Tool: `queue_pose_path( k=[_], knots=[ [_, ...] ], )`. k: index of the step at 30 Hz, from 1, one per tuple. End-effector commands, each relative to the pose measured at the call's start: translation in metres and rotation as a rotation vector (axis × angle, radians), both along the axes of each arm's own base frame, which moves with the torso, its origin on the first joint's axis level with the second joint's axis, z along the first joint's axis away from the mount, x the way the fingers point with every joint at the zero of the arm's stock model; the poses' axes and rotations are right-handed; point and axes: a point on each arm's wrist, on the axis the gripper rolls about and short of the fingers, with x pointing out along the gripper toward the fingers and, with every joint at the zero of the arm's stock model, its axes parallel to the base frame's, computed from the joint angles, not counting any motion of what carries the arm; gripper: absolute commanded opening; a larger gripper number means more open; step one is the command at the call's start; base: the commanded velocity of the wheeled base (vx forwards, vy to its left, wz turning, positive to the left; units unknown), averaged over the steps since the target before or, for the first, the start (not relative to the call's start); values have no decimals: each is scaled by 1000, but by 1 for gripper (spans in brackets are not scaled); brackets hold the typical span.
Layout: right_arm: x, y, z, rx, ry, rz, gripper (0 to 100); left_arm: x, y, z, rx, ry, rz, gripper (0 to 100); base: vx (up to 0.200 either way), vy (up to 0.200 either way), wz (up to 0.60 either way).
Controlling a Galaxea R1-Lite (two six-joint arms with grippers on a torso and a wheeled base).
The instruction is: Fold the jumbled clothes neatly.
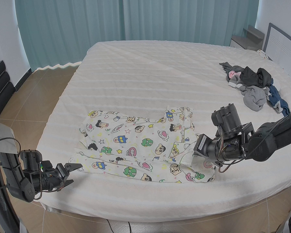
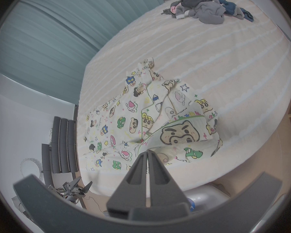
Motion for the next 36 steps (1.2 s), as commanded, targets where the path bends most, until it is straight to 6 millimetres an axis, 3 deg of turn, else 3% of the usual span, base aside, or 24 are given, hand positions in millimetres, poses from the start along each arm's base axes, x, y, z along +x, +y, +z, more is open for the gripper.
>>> queue_pose_path(
  k=[1,8,10,13,17,28,29,36],
  knots=[
    [-3,-1,-2,-9,45,17,0,0,0,-1,0,2,0,100,0,0,0],
    [-12,-5,-14,-33,126,33,0,0,0,-1,2,2,1,100,0,0,0],
    [-12,-6,-33,-65,185,33,0,0,0,-1,2,2,1,100,0,0,0],
    [-8,-5,-45,-80,213,27,0,0,0,-1,2,2,1,100,0,0,0],
    [-8,-5,-47,-81,221,24,0,0,0,-1,2,2,1,100,0,0,0],
    [8,-54,-61,-116,118,-48,0,0,0,-1,2,0,1,100,0,0,0],
    [10,-60,-63,-119,97,-52,100,0,0,-1,2,0,1,100,0,0,0],
    [20,-78,-78,-172,26,-14,100,0,0,-1,2,3,-1,100,0,0,0]
  ],
)
